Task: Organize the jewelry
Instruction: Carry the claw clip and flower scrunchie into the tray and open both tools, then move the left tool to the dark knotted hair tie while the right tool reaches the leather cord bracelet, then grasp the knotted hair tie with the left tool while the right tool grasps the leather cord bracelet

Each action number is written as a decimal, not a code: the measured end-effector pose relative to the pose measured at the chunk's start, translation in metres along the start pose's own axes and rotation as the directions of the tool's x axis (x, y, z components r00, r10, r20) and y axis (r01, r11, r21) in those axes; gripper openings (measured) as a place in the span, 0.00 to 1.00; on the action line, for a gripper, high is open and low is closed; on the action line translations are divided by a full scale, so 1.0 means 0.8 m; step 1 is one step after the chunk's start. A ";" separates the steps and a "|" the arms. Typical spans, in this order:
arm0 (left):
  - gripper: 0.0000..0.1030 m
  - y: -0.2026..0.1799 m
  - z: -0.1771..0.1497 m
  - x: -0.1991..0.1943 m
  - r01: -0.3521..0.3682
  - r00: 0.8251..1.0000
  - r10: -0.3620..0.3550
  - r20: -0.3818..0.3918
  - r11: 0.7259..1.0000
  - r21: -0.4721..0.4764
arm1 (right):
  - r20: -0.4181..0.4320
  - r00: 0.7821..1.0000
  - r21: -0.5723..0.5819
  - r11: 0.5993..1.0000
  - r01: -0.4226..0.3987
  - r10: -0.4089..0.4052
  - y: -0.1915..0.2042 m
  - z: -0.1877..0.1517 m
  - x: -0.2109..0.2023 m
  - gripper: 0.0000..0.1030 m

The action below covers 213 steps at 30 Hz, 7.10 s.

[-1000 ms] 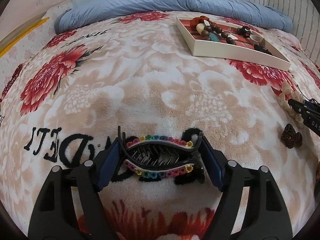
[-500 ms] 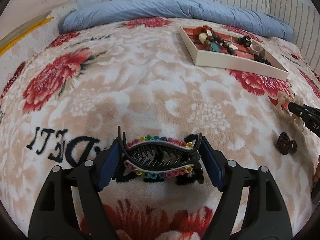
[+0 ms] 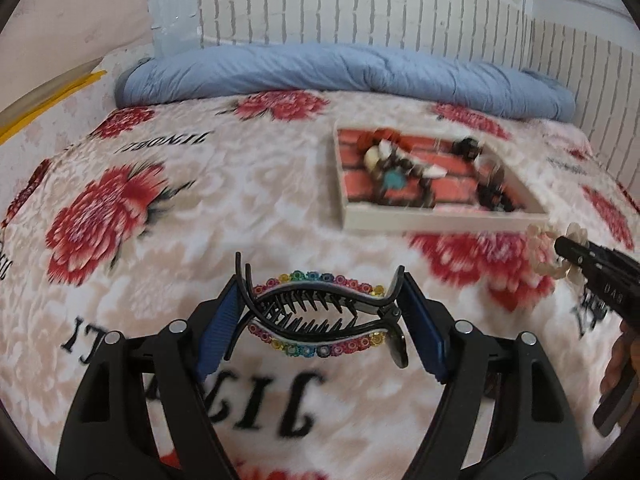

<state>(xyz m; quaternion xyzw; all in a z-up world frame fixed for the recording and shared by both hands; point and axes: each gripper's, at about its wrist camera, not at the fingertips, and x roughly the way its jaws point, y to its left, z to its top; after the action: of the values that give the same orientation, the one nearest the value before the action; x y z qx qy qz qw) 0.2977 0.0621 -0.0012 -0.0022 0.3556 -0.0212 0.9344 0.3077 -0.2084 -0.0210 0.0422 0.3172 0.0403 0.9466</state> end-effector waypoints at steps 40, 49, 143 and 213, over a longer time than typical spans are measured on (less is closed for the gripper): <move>0.73 -0.102 0.111 0.194 0.001 0.999 -0.003 0.045 0.999 0.035 | 0.074 0.992 -0.003 0.995 0.103 -0.102 -0.063 0.085 0.140 0.28; 0.73 -0.103 0.103 0.206 -0.015 0.999 0.013 0.034 0.999 0.048 | 0.037 0.992 0.014 0.993 0.121 -0.122 -0.074 0.076 0.162 0.28; 0.95 -0.141 -0.075 0.012 -0.009 0.997 0.013 -0.081 0.998 0.054 | -0.074 0.943 -0.026 0.946 0.323 -0.324 -0.168 -0.070 -0.056 0.95; 0.21 -0.148 -0.112 0.036 0.118 0.980 -0.104 -0.171 0.990 0.073 | -0.208 0.959 0.050 0.977 0.206 -0.191 -0.192 -0.102 -0.014 0.15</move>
<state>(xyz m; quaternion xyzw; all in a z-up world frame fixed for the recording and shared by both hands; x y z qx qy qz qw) 0.2551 -0.0562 -0.0847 0.0184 0.4307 -0.0883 0.8980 0.2573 -0.3581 -0.0953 0.0392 0.4153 -0.0620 0.9067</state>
